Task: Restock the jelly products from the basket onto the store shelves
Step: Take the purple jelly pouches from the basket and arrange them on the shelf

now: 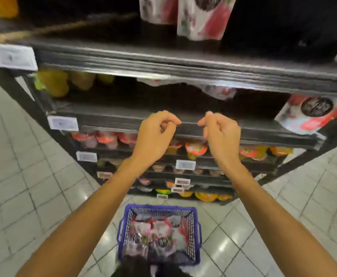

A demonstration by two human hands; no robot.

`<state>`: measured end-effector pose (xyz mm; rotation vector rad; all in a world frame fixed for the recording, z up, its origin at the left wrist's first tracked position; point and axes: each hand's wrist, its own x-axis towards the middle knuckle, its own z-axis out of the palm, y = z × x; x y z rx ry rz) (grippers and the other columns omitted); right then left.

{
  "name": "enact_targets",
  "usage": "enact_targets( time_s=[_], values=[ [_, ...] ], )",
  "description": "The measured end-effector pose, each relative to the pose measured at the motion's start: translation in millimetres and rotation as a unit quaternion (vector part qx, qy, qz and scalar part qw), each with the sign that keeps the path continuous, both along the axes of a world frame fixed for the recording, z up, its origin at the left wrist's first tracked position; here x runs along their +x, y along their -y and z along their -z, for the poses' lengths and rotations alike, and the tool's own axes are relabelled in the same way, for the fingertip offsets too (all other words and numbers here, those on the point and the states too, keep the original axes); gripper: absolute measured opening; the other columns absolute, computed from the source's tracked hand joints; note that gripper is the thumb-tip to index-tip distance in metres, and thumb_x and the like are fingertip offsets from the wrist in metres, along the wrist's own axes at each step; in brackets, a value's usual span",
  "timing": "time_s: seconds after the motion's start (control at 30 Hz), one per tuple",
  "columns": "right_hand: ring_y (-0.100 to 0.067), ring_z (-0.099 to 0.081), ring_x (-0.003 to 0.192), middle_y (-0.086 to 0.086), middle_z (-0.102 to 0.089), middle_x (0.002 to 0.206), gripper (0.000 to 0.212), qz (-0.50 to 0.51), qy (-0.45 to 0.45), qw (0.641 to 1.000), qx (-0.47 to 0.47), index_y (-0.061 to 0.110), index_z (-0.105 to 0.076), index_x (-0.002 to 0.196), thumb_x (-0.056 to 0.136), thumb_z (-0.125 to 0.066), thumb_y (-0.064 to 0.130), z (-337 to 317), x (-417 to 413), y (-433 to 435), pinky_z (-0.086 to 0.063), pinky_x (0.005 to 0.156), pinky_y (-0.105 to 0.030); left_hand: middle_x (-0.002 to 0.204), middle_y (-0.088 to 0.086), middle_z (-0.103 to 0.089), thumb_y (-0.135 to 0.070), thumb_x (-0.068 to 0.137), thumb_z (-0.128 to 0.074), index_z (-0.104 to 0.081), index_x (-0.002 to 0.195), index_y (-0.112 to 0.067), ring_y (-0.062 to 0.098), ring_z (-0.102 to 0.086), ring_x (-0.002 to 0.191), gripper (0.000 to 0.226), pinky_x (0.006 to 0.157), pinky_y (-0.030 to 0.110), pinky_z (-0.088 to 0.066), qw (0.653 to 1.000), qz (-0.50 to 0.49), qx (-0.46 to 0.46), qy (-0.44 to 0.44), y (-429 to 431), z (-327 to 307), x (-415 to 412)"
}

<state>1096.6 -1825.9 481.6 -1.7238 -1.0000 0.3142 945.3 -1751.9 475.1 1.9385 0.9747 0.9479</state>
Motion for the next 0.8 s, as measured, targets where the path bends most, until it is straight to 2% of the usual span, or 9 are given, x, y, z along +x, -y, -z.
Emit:
enact_targets(
  time_s=[0.1, 0.17, 0.23, 0.33, 0.43, 0.5, 0.63, 0.7, 0.8],
  values=[
    [-0.014, -0.058, 0.053, 0.001, -0.062, 0.057, 0.039, -0.004, -0.039, 0.994, -0.103, 0.027, -0.065, 0.062, 0.094, -0.046, 0.037, 87.8, -7.0, 17.7, -0.048, 0.061, -0.038, 0.085, -0.008, -0.069, -0.007, 0.094, -0.057, -0.069, 0.088, -0.023, 0.007, -0.058, 0.072, 0.021, 0.066, 0.014, -0.044, 0.994, -0.006, -0.099, -0.051, 16.1, 88.9, -16.1],
    [-0.032, -0.061, 0.061, -0.013, -0.064, 0.061, 0.041, -0.002, -0.083, 0.983, -0.164, 0.013, -0.065, 0.064, 0.092, -0.045, 0.036, 147.4, -9.9, 31.1, -0.051, 0.064, -0.049, 0.087, 0.001, -0.072, -0.009, 0.096, -0.058, -0.071, 0.090, -0.017, 0.010, -0.061, 0.075, 0.016, 0.068, 0.015, -0.045, 0.982, -0.007, -0.162, -0.095, 30.2, 151.7, -27.6],
    [-0.033, -0.052, 0.053, -0.012, -0.054, 0.052, 0.045, 0.006, -0.108, 0.967, -0.232, 0.013, -0.052, 0.055, 0.096, -0.046, 0.029, 202.8, -13.5, 46.0, -0.048, 0.062, -0.055, 0.089, 0.013, -0.072, -0.010, 0.097, -0.058, -0.071, 0.093, -0.009, 0.021, -0.062, 0.077, 0.014, 0.072, 0.028, -0.048, 0.965, 0.007, -0.226, -0.135, 44.8, 213.6, -39.7],
    [-0.024, -0.054, 0.059, -0.008, -0.058, 0.060, 0.039, 0.017, -0.155, 0.929, -0.335, 0.014, -0.057, 0.061, 0.099, -0.051, 0.019, 285.9, -19.0, 68.8, -0.043, 0.060, -0.038, 0.090, 0.021, -0.070, -0.010, 0.096, -0.059, -0.071, 0.097, -0.005, 0.033, -0.065, 0.082, 0.013, 0.078, 0.045, -0.053, 0.933, 0.011, -0.308, -0.184, 63.5, 304.7, -58.4],
    [-0.025, -0.060, 0.067, -0.014, -0.067, 0.072, 0.037, 0.038, -0.199, 0.899, -0.389, 0.007, -0.064, 0.070, 0.101, -0.052, 0.025, 367.3, -27.1, 90.5, -0.043, 0.059, -0.030, 0.087, 0.003, -0.070, -0.023, 0.096, -0.056, -0.069, 0.095, -0.017, 0.020, -0.067, 0.081, 0.014, 0.077, 0.039, -0.054, 0.893, 0.003, -0.380, -0.243, 80.0, 388.0, -74.9],
    [-0.023, -0.060, 0.065, -0.015, -0.066, 0.074, 0.033, 0.044, -0.212, 0.886, -0.410, 0.005, -0.065, 0.079, 0.101, -0.052, 0.025, 420.4, -35.3, 102.6, -0.043, 0.055, -0.026, 0.082, 0.001, -0.068, -0.025, 0.090, -0.058, -0.068, 0.091, -0.015, 0.008, -0.064, 0.074, 0.014, 0.070, 0.036, -0.050, 0.891, -0.028, -0.393, -0.225, 93.0, 441.0, -85.4],
    [-0.025, -0.057, 0.075, -0.016, -0.062, 0.082, 0.019, 0.052, -0.235, 0.864, -0.443, -0.001, -0.066, 0.095, 0.099, -0.054, 0.013, 522.0, -49.3, 125.4, -0.044, 0.055, -0.026, 0.086, 0.015, -0.072, -0.036, 0.080, -0.058, -0.069, 0.092, -0.008, 0.029, -0.067, 0.078, 0.032, 0.074, 0.041, -0.054, 0.878, -0.080, -0.386, -0.272, 118.7, 539.7, -108.4],
    [-0.024, -0.055, 0.077, -0.022, -0.062, 0.083, 0.021, 0.048, -0.227, 0.851, -0.472, -0.008, -0.065, 0.092, 0.098, -0.053, 0.007, 573.0, -53.1, 136.0, -0.046, 0.064, -0.034, 0.088, 0.016, -0.073, -0.026, 0.081, -0.069, -0.070, 0.095, -0.005, 0.029, -0.069, 0.080, 0.026, 0.076, 0.038, -0.053, 0.879, -0.101, -0.374, -0.279, 129.3, 585.9, -118.2],
    [-0.021, -0.050, 0.068, -0.014, -0.058, 0.070, 0.024, 0.032, -0.228, 0.831, -0.507, 0.000, -0.060, 0.072, 0.095, -0.054, -0.004, 642.6, -58.4, 146.4, -0.041, 0.059, -0.026, 0.092, 0.020, -0.072, -0.019, 0.077, -0.076, -0.072, 0.090, -0.001, 0.034, -0.069, 0.085, 0.023, 0.078, 0.036, -0.052, 0.871, -0.106, -0.351, -0.328, 138.1, 651.7, -132.3]
  ],
)
